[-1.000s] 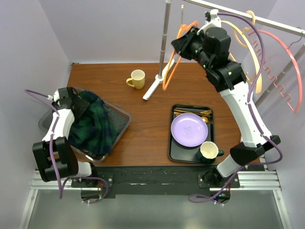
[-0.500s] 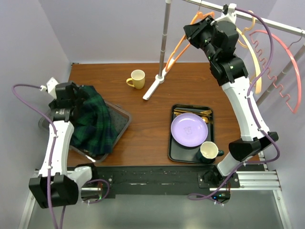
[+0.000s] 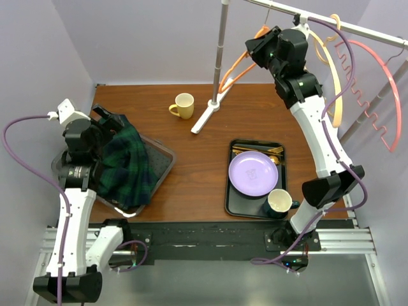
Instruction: Remove the skirt from the hanger
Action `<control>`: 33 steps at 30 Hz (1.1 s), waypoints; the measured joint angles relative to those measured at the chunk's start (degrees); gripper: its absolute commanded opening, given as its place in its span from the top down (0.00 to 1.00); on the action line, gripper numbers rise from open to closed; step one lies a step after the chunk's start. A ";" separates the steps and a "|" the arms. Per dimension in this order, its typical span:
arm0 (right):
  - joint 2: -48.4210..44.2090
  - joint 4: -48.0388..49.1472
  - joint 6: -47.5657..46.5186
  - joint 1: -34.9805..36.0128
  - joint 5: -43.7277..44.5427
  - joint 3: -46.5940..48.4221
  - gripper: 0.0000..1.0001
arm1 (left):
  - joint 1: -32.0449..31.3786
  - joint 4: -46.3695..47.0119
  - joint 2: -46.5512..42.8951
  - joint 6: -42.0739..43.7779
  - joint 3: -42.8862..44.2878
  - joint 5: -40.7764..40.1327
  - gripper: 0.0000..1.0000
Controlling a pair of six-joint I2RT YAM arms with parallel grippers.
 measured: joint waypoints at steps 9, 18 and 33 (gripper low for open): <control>-6.75 -0.87 -0.61 -1.14 -3.41 -6.56 0.01 | -0.02 1.22 -1.68 2.45 0.00 8.13 0.00; -26.73 -6.47 -6.14 -1.14 -12.52 -19.21 0.01 | -0.02 1.22 -1.55 10.84 0.42 23.61 0.00; -46.38 -20.79 -14.32 -1.14 -17.97 -34.23 0.01 | -0.02 1.49 -9.07 16.15 1.92 34.38 0.00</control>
